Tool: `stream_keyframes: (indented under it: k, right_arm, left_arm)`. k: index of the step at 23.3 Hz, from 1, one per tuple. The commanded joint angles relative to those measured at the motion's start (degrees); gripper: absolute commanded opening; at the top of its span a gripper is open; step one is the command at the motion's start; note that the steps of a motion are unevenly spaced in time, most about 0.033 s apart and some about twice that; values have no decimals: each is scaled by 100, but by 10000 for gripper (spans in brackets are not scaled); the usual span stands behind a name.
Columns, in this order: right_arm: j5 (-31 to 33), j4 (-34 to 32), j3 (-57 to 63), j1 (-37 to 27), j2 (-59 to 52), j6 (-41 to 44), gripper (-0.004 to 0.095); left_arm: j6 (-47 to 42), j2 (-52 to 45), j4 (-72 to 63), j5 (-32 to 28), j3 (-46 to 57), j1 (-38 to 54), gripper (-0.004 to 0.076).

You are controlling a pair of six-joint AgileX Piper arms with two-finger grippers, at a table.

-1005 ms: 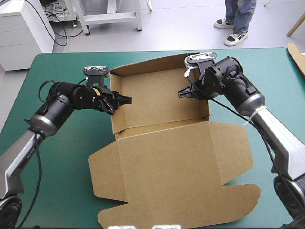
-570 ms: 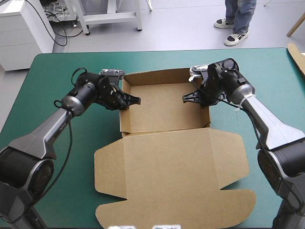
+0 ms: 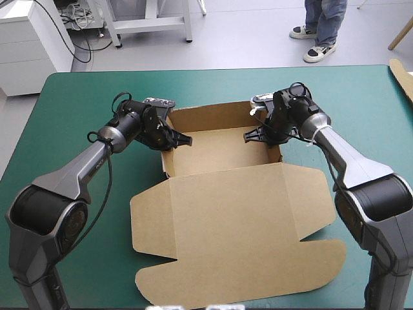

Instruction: Fold the box

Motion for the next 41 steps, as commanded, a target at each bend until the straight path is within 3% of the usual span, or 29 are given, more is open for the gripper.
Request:
stream_keyframes:
  k: [1,4,5,6,8,10,19,23,31,35,41]
  right_arm:
    - [-171,-71,-355,-14,-203,-223,-5]
    - [-19,-71,-658,-14,-203,-233,61]
    - [121,-71,-863,-14,-203,-313,132]
    - [183,-71,-955,-14,-203,-358,183]
    - [511,-93,-1321,-14,-214,-375,387]
    - [552,-81,-1478,-27,-241,-387,469]
    - [552,57,-1530,-42,-669,-387,473]
    - [552,-36,-1534,-42,-1186,-407,473]
    - [552,-75,-1534,-42,-1693,-396,469]
    - [552,-113,-1534,-42,-1645,-408,469]
    - [552,-134,-1534,-42,-1049,-397,469]
  left_arm:
    - [363,-144,-52,-115,-178,-63,162]
    - [363,-155,-102,-45,-330,-63,305]
    - [363,-155,-211,49,-447,-63,395]
    - [363,-155,-224,77,-514,-63,426]
    - [363,-155,-224,379,-833,-63,454]
    - [363,-167,-224,665,-1102,-63,454]
    - [367,-167,-176,2118,-2513,-63,453]
    - [380,-423,-226,2162,-3127,-63,453]
    - [403,-1242,-36,2162,-3176,-63,453]
    - [485,-1806,-36,2162,-2798,-63,453]
    - [944,-2826,78,2131,-951,-63,452]
